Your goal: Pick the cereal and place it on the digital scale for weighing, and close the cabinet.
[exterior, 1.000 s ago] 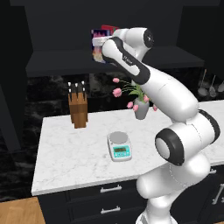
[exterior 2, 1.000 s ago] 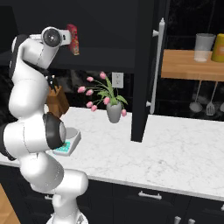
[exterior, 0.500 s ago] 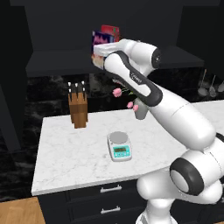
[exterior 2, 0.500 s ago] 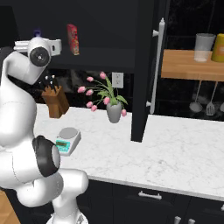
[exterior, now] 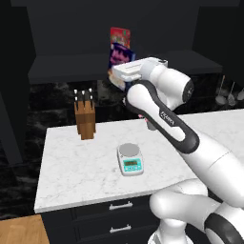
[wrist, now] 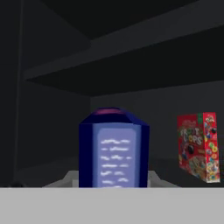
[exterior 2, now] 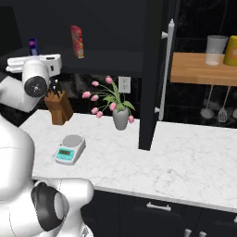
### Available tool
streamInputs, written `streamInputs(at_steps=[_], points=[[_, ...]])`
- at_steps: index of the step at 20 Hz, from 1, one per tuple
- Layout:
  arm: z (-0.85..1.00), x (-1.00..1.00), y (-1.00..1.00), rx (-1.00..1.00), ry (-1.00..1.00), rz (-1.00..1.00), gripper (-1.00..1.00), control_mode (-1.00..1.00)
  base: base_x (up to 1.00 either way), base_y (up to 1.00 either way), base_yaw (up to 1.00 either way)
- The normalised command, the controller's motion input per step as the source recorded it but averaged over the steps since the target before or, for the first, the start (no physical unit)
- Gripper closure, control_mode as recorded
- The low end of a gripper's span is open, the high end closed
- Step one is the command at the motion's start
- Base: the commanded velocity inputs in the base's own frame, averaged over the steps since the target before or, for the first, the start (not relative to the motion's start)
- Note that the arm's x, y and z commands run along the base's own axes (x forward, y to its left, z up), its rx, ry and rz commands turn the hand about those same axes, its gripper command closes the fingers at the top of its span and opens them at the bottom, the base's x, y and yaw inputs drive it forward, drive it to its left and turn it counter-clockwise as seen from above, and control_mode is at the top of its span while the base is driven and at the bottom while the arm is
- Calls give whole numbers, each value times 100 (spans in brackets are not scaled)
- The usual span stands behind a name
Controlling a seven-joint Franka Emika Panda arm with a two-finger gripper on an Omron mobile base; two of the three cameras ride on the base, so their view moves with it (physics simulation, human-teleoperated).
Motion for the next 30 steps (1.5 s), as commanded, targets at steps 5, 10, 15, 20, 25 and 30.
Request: streamInputs(at_steps=[5, 10, 15, 20, 25, 30], points=[[-10, -65, -92, 2, 0, 11, 100, -100, 0, 0, 0], [-6, -31, -51, 2, 0, 16, 100, -100, 0, 0, 0], [-6, 4, -2, 0, 5, 5, 100, -100, 0, 0, 0], [-39, 18, 0, 0, 4, 0, 100, -100, 0, 0, 0], [-61, 16, -8, 0, 0, 4, 100, -100, 0, 0, 0], [-50, 5, -27, 0, 0, 12, 100, -100, 0, 0, 0]])
